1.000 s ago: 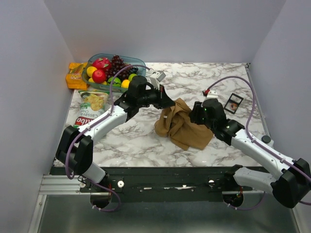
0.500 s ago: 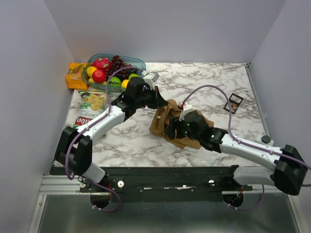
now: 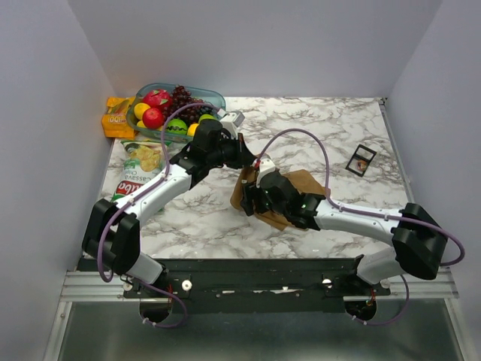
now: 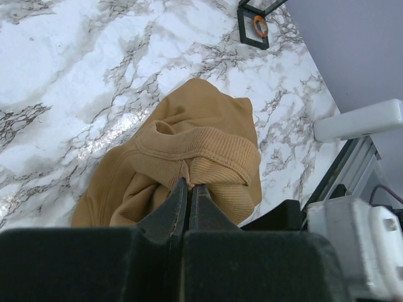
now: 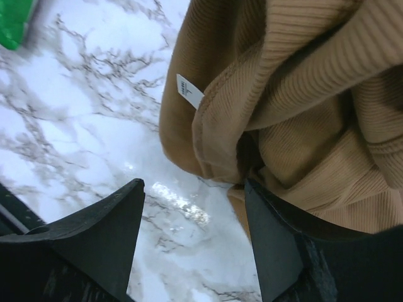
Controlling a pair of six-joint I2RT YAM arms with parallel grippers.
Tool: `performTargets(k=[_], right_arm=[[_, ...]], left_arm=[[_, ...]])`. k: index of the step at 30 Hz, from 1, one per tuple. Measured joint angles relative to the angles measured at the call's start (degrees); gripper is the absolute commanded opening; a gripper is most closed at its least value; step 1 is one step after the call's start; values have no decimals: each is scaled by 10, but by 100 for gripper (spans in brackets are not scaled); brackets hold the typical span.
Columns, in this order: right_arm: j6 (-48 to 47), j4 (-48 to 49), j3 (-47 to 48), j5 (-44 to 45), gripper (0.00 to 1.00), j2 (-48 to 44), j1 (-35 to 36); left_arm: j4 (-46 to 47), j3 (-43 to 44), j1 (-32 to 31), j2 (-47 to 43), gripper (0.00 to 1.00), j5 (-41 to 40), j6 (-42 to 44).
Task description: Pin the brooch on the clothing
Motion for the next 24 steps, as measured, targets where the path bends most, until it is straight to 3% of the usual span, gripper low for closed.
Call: performTargets(k=[8,17,20,23,24], right_arm=[[-55,17,17,14,74,49,-12],[-81,82,15,-14,61,92,-20],[-92,106,8,-21,49,95,-20],[-104,130,1,-34,31,95,-20],[-108,137,1,-42,19,95,-20]], left_arm=[[-7,0,1,-11,0,0,5],[-14,0,6,-25,0,-7,15],[-14,0,8,-26,0,-8,15],[-14,0,10,-26,0,-8,15],[-14,0,10,-26,0,-9,15]])
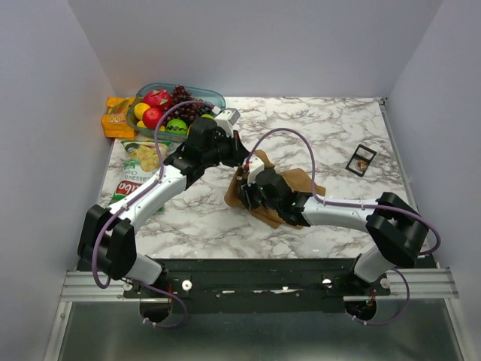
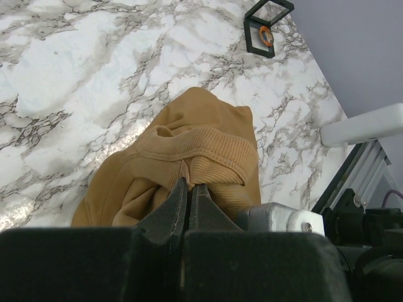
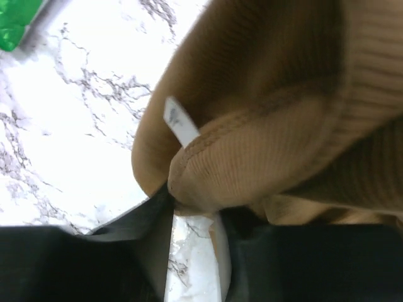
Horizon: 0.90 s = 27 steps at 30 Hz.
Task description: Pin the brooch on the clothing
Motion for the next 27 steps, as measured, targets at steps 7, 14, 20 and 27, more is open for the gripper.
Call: performTargets(k=[7,14,20,27], right_arm=[[1,-5,-2,-22,1,-12,0],[24,-231,74,123,1,-137,1],[21,-394,264,324,1,-188,5],[-23,-449,358,454,7,-181,16]], left_arm=[[-11,0,23,-9,0,-21,12],[-78,18,26,-86,0,-153,87],[-144,110,9,-172,0,-237,144],[-282,327,-82,-148,0,-248,176]])
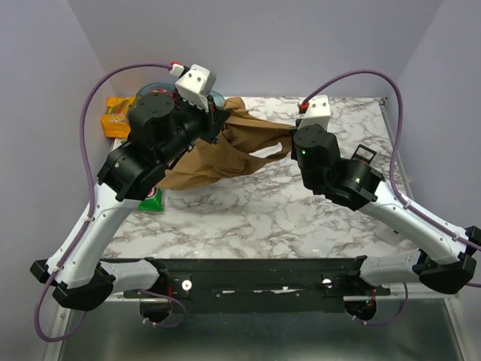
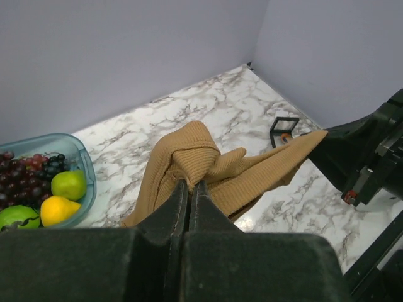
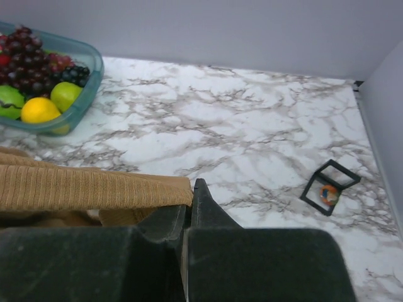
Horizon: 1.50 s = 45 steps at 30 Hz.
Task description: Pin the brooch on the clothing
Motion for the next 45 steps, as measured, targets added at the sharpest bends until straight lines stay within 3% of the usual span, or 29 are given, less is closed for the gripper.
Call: performTargets(k=[3,6,7,8,11,14,19,29,32,40,45], right_arm=[[-3,-8,2,18,7,0,-5],[16,-6,-23,-34,7,-3,-50],[24,-5,-41,-59,6,-5,-75],[35,-3,-62,-86,6,-4,-101],[57,-2,-115,-146,6,27,-152],[73,-5,-146,-164,7,89,-187],[94,-9,-171,-177,14,178,-215],[123,0,-188,-199,25,198,-224],[133,9,-219,-212,29,187,-230],[142,30,-287,-244,28,134,-279],[141,49,-315,-249,21,119,-309]], left_arm=[[-42,30,-5,44,0,-1,11],[-76,24,-1,108,1,-7,22],[-79,13,2,139,9,-6,24],[-78,0,5,163,31,-4,24],[-73,-39,11,243,81,13,27],[-95,-59,30,309,92,14,35],[-89,-104,51,332,92,19,36],[-12,-145,26,339,66,137,45],[16,-145,11,359,66,173,47],[83,-168,-9,363,69,235,47],[113,-168,-16,376,70,269,46]])
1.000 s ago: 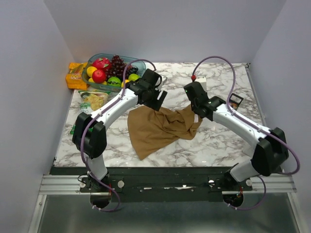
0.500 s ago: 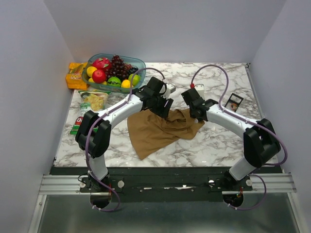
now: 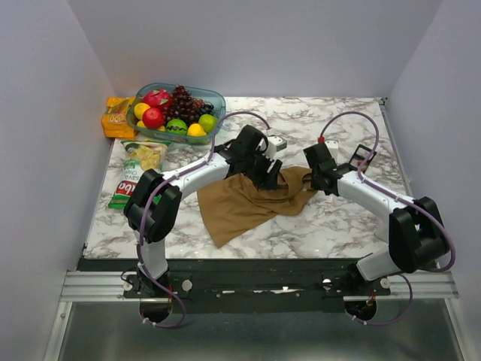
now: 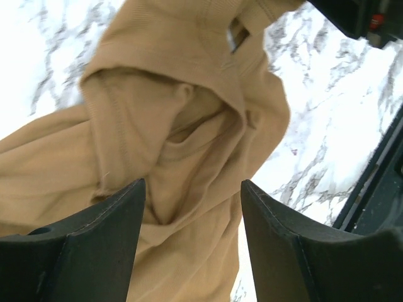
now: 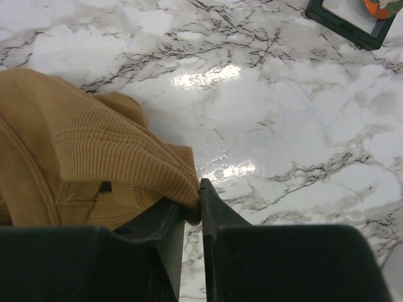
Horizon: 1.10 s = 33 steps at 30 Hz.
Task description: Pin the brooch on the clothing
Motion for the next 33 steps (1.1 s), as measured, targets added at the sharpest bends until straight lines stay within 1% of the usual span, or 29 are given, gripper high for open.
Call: performTargets(k=[4,7,8,10,16,22,26,28,29,31,32,33], right_arm=[[0,8,-16,-5,21,-7,-14],[0,11,-17,-10,20,-15,-17],[0,12,-18,-11,20,-18,-17],[0,16,-18,-12,20,-23,-17],[0,23,-21,-17,20,-26,-18],[-1,23,-24,-24,20,-31,-19],[-1,23,-26,-27,20,-38,-19],[-1,23,-27,-30,20,-40,-19],[-1,24,-27,-30,20,-40,-19],[-1,24,-30,-33,20,-41,-19],[-1,24,-31,-34,20,-42,-19],[-1,24,-32,-34,20,-42,-19]], left_arm=[[23,0,-21,25,70,23,-9],[43,-3,-38,49,64,31,-27],[49,-4,-43,57,61,33,-35],[63,-5,-50,68,59,33,-49],[102,-9,-57,81,58,35,-78],[114,0,-63,110,59,27,-88],[117,13,-69,128,44,24,-91],[125,14,-71,131,41,23,-96],[129,14,-72,131,33,22,-99],[137,15,-73,131,24,22,-104],[142,15,-73,131,16,21,-108],[146,16,-73,131,14,20,-110]])
